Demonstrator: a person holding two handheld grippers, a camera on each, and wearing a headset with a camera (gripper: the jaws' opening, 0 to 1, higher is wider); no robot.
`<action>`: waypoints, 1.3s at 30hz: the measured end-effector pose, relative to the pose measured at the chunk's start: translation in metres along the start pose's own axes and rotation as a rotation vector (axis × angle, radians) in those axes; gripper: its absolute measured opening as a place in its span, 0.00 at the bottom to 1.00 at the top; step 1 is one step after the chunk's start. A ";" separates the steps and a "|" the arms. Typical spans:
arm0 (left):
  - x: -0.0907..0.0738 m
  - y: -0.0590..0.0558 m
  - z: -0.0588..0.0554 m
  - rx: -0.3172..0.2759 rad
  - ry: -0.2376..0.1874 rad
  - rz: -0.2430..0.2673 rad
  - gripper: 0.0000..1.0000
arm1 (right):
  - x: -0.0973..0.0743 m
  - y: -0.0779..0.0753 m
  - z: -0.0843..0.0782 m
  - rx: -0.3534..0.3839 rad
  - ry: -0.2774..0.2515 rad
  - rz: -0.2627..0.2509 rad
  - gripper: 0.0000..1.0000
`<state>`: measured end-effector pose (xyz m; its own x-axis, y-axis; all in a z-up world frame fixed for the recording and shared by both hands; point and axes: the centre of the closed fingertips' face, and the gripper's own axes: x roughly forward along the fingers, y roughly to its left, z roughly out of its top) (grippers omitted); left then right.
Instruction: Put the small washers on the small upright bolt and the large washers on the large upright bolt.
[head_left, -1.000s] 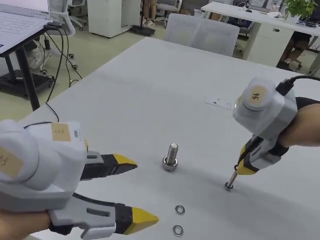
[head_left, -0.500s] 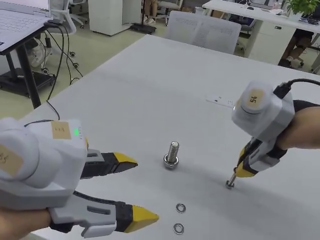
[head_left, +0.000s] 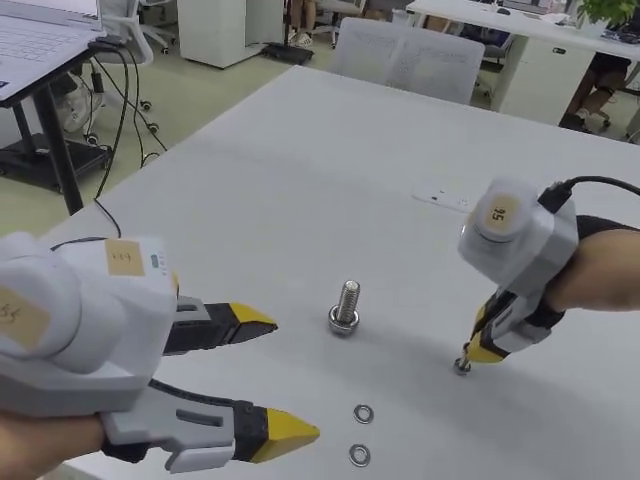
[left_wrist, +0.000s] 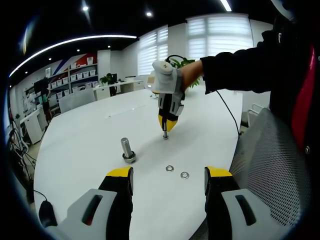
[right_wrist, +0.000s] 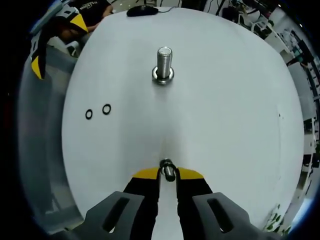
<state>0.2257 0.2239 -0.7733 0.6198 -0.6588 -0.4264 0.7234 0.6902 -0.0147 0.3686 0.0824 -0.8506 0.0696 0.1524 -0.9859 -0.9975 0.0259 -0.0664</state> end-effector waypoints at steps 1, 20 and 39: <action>0.000 0.000 0.000 0.000 0.001 0.000 0.57 | 0.002 0.000 0.000 0.002 -0.001 0.000 0.14; 0.003 0.002 -0.001 -0.005 0.011 -0.004 0.57 | 0.021 -0.001 -0.005 0.011 0.008 0.014 0.14; 0.004 0.002 0.000 0.002 0.010 -0.008 0.57 | 0.014 -0.005 -0.006 0.023 -0.007 -0.002 0.19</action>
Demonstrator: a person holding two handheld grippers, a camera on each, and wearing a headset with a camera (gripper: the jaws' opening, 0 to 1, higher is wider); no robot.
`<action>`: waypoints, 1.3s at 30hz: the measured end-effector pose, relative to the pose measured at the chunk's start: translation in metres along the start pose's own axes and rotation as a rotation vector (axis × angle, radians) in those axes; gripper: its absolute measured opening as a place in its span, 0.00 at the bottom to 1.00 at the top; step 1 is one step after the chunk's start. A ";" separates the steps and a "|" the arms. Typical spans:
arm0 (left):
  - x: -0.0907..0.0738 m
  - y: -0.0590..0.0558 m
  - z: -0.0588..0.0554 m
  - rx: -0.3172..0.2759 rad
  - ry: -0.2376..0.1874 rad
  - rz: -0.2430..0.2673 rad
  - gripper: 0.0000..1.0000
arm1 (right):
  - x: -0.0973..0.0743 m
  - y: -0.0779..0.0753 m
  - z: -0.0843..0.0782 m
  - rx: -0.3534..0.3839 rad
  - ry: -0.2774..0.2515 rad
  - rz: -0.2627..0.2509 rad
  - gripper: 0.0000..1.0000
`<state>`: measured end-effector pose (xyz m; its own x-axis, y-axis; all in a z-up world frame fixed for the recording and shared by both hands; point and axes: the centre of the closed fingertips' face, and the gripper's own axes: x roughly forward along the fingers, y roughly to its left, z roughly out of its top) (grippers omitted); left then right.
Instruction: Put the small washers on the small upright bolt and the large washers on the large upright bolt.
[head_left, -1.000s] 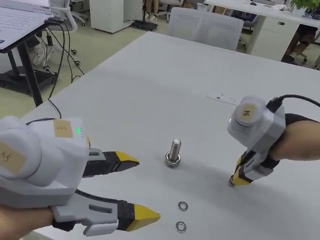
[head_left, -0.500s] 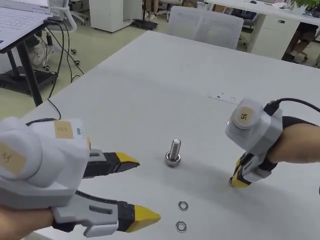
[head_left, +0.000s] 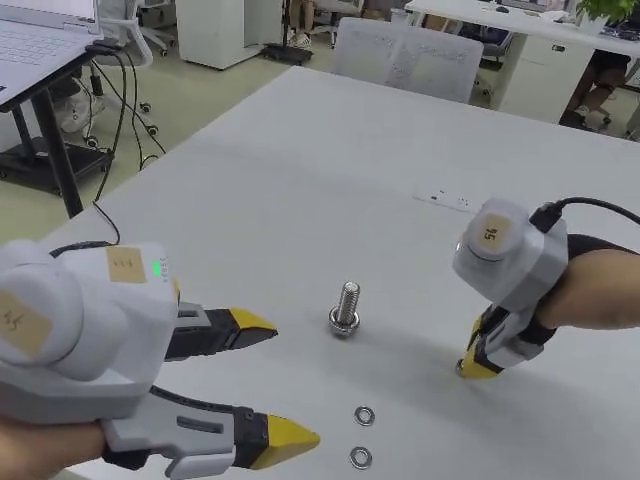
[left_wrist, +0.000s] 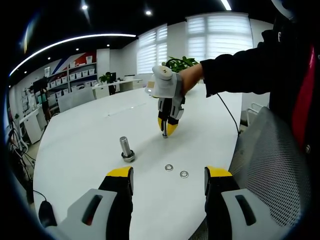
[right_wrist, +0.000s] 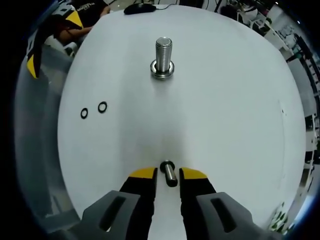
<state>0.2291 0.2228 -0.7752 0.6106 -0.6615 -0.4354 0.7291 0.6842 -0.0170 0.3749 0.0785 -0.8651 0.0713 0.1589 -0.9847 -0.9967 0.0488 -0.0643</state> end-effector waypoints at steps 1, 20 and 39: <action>0.000 0.000 0.000 0.001 -0.001 0.000 0.57 | -0.001 0.000 -0.001 0.001 0.000 -0.002 0.19; -0.004 -0.005 0.003 0.013 -0.012 -0.001 0.57 | -0.013 0.016 -0.017 0.027 -0.001 -0.024 0.21; -0.006 -0.007 0.007 0.028 -0.024 -0.001 0.57 | -0.013 0.075 0.005 -0.045 -0.030 0.013 0.21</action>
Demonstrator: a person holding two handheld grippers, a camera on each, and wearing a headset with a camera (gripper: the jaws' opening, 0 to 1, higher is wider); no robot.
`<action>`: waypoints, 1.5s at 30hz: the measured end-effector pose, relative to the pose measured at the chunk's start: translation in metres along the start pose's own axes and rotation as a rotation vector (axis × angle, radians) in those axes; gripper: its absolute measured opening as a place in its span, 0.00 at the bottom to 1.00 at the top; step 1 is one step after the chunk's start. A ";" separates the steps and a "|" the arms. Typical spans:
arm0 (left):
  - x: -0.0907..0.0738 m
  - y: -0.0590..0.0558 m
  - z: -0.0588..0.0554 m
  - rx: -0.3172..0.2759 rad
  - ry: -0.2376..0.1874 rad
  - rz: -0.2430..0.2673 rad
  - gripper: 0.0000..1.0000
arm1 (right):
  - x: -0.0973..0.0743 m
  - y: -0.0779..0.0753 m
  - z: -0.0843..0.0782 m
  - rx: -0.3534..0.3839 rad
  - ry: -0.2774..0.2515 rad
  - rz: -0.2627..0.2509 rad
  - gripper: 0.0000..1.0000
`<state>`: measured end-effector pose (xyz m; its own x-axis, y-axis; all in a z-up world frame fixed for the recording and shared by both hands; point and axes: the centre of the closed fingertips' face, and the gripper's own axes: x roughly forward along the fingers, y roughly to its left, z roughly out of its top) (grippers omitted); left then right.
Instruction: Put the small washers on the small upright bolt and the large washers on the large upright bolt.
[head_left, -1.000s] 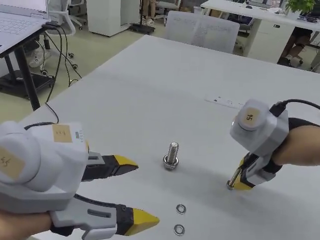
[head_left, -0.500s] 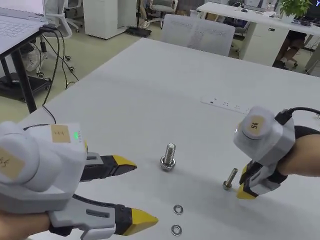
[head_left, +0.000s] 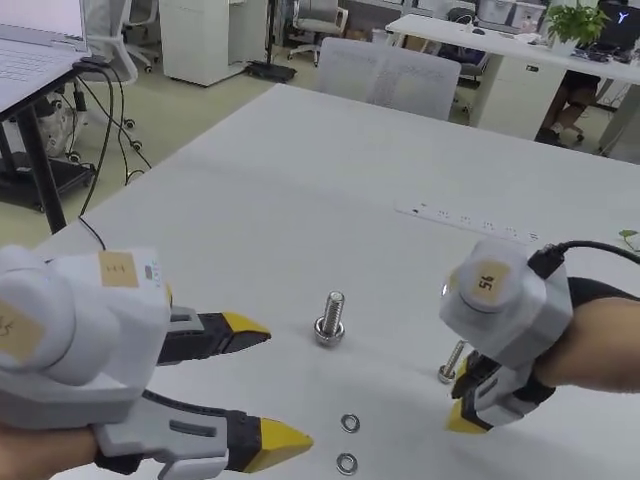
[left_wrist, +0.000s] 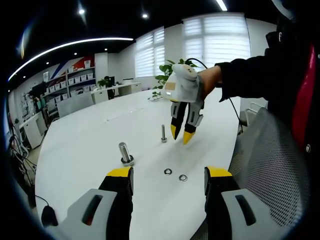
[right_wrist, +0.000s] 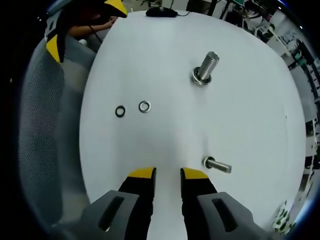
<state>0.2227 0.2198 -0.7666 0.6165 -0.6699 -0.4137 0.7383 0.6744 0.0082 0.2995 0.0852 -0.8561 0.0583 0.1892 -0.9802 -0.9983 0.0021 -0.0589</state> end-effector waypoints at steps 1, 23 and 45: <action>0.000 0.000 0.000 0.001 0.000 0.000 0.57 | 0.001 0.003 0.003 -0.010 0.000 0.002 0.21; -0.005 0.001 0.004 0.011 -0.014 0.017 0.56 | 0.025 0.030 0.063 -0.185 0.000 0.043 0.20; -0.013 0.001 0.003 0.002 -0.022 0.031 0.56 | 0.037 0.035 0.080 -0.214 0.012 0.065 0.20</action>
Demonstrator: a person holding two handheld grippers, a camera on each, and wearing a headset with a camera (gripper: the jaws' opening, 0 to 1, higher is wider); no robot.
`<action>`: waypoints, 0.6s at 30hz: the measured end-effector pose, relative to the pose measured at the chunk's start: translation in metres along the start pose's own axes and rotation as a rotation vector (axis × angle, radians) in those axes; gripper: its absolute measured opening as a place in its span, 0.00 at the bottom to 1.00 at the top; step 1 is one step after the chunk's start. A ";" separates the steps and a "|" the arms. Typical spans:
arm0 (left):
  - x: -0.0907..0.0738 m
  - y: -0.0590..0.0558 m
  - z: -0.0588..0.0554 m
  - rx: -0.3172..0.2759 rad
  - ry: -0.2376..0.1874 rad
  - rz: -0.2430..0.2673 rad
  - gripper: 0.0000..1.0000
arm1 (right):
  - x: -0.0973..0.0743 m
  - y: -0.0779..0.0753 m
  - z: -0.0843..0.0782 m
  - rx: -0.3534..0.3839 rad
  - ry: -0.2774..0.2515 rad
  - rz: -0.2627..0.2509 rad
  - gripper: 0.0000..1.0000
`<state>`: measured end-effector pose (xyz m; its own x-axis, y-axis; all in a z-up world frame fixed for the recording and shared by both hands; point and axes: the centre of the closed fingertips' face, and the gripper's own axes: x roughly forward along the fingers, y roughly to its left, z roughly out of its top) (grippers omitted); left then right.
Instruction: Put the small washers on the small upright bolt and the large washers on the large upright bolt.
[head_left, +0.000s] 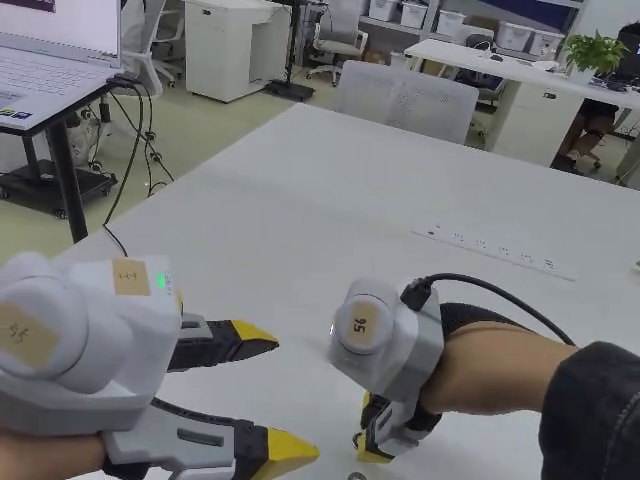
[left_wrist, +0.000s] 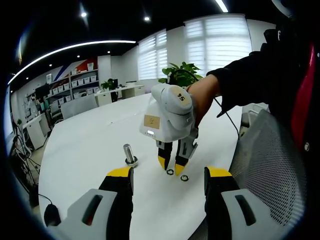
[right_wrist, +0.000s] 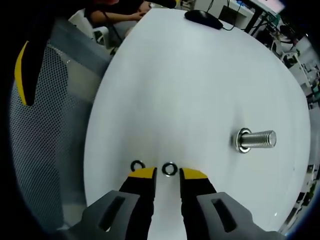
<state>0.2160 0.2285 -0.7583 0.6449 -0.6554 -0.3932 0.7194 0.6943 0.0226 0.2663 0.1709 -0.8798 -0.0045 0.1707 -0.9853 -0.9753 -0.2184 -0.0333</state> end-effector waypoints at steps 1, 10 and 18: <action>0.000 0.000 0.000 0.000 0.000 0.000 0.56 | 0.000 0.000 0.000 -0.001 0.001 0.000 0.20; 0.001 -0.001 0.001 0.000 -0.001 -0.002 0.56 | -0.001 0.000 0.000 0.020 -0.006 0.020 0.19; 0.000 -0.001 0.000 -0.004 0.001 0.000 0.56 | 0.000 0.000 0.001 0.005 0.007 0.011 0.17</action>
<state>0.2150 0.2278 -0.7577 0.6445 -0.6553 -0.3939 0.7184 0.6954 0.0186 0.2664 0.1718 -0.8795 -0.0141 0.1612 -0.9868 -0.9763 -0.2152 -0.0212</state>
